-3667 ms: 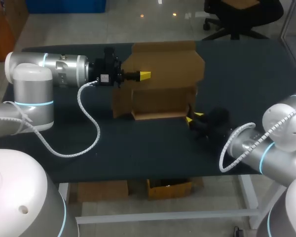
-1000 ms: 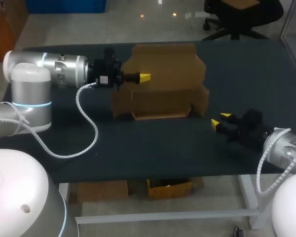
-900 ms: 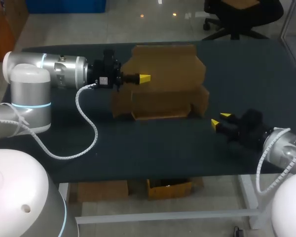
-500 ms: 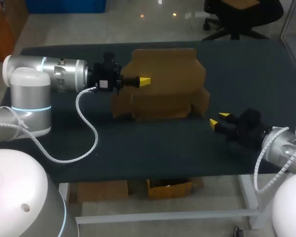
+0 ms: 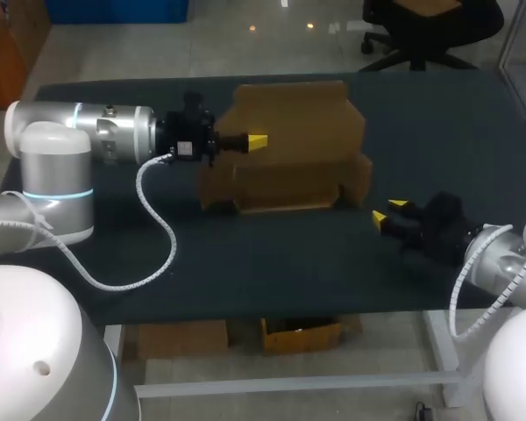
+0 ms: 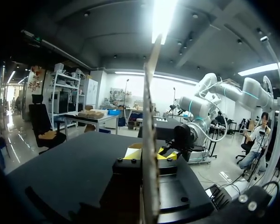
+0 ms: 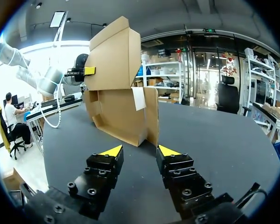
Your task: Assemble the packaging by folding the flat box into shape, placing the metal phone stand inside, and closing the box properly
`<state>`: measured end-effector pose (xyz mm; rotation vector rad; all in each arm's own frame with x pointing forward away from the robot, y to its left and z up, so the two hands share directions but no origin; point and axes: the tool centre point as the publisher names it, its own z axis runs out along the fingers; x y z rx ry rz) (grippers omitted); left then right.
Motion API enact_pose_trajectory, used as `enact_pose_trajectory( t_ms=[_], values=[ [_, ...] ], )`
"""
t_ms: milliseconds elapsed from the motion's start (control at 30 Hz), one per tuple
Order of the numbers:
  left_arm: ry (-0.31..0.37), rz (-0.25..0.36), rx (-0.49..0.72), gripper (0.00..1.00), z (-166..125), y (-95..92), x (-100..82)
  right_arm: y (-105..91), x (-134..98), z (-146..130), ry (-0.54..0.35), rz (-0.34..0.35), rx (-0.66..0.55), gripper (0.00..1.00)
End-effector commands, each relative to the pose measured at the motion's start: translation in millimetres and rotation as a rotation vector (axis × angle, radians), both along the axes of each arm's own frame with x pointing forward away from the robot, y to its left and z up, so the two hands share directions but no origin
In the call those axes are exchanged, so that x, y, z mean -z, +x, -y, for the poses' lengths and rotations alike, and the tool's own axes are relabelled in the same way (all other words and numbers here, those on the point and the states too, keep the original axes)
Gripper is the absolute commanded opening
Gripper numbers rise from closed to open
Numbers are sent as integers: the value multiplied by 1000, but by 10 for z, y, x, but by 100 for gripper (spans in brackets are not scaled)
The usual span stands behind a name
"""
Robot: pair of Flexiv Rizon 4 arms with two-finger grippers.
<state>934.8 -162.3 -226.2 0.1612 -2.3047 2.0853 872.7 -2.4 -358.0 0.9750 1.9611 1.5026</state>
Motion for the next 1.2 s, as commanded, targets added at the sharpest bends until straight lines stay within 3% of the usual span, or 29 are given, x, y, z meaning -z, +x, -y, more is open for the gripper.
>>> enact_pose_trajectory(
  t_ms=[33, 833, 1200],
  values=[
    [4, -3, 5, 0, 21, 6, 37, 7, 15, 2, 1, 1, 1, 44],
    [17, -3, 11, 0, 6, -30, 41, 16, 10, 21, 5, 2, 8, 45],
    [17, -3, 11, 0, 6, -30, 41, 251, -9, 113, 29, 17, 14, 45]
  ],
)
